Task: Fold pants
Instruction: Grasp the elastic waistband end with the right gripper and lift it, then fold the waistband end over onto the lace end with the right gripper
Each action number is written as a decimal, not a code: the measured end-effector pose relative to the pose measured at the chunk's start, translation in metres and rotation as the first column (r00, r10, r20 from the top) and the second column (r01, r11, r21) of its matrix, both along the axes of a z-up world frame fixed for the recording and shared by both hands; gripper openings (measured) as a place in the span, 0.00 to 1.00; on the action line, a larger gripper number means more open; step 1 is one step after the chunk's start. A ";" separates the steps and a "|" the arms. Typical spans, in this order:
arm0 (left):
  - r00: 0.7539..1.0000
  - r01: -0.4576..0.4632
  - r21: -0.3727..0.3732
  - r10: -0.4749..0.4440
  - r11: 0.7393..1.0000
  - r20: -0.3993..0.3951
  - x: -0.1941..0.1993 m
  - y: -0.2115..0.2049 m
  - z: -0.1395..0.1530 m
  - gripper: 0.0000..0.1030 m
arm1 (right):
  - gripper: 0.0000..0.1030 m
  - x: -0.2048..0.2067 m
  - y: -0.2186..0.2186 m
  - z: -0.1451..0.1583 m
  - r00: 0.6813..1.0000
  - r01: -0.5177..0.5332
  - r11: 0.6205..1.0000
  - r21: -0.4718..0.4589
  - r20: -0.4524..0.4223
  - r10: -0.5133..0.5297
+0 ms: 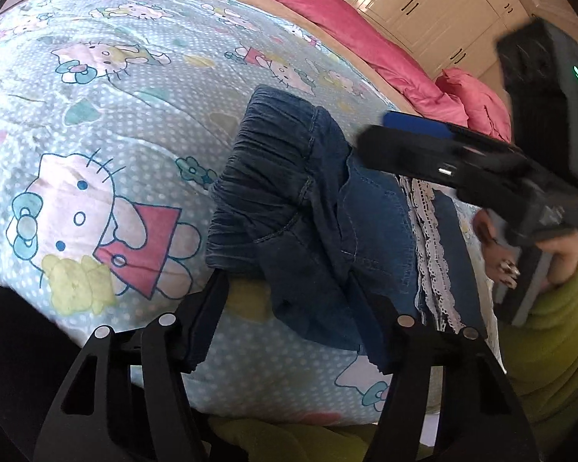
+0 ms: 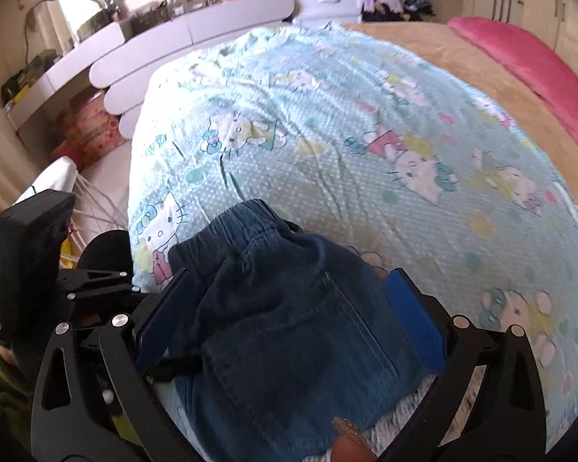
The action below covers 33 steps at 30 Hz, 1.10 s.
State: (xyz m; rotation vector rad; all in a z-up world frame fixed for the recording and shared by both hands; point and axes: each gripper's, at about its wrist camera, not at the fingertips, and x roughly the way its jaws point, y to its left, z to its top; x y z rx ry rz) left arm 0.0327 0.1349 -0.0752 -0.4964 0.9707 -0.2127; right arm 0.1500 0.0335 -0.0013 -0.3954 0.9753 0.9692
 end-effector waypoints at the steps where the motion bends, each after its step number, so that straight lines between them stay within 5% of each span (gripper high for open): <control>1: 1.000 0.002 0.002 -0.002 1.000 0.001 0.000 0.000 0.000 0.60 | 0.91 0.002 0.006 -0.003 1.000 -0.015 1.000 -0.009 -0.007 0.015; 10: 1.000 0.012 0.012 -0.012 1.000 0.003 0.005 -0.001 -0.002 0.59 | 0.89 0.019 0.046 -0.036 0.983 -0.120 0.992 -0.038 -0.143 0.114; 13: 1.000 0.012 0.016 -0.012 1.000 0.001 0.005 -0.001 -0.002 0.59 | 0.64 0.020 0.047 -0.047 0.968 -0.142 0.990 -0.014 -0.213 0.136; 18: 1.000 0.009 0.012 -0.009 1.000 -0.001 0.006 0.000 -0.001 0.60 | 0.40 0.016 0.029 -0.035 0.975 -0.108 0.993 0.049 -0.189 0.116; 20: 1.000 0.002 0.003 -0.002 1.000 0.004 0.003 0.004 0.002 0.68 | 0.28 0.017 0.014 -0.025 0.978 -0.085 0.992 0.094 -0.183 0.101; 22: 1.000 -0.015 0.010 0.014 1.000 0.023 -0.001 0.008 0.008 0.81 | 0.27 0.018 -0.002 -0.015 0.977 -0.059 0.987 0.150 -0.194 0.088; 27: 0.999 0.009 -0.026 -0.008 1.000 0.053 -0.001 0.004 0.016 0.83 | 0.27 0.014 -0.043 0.006 0.979 -0.023 0.967 0.252 -0.189 0.072; 28: 0.998 0.021 -0.028 -0.019 0.999 0.052 0.000 0.001 0.016 0.92 | 0.27 0.013 -0.052 0.010 0.980 -0.013 0.963 0.269 -0.190 0.067; 30: 0.998 0.040 -0.030 -0.038 0.999 0.047 0.003 -0.007 0.016 0.94 | 0.27 0.010 -0.064 0.015 0.980 -0.005 0.956 0.295 -0.190 0.064; 33: 0.995 0.093 -0.108 -0.090 0.990 0.039 0.013 -0.021 0.013 0.94 | 0.27 0.008 -0.082 0.022 0.983 0.003 0.948 0.317 -0.173 0.055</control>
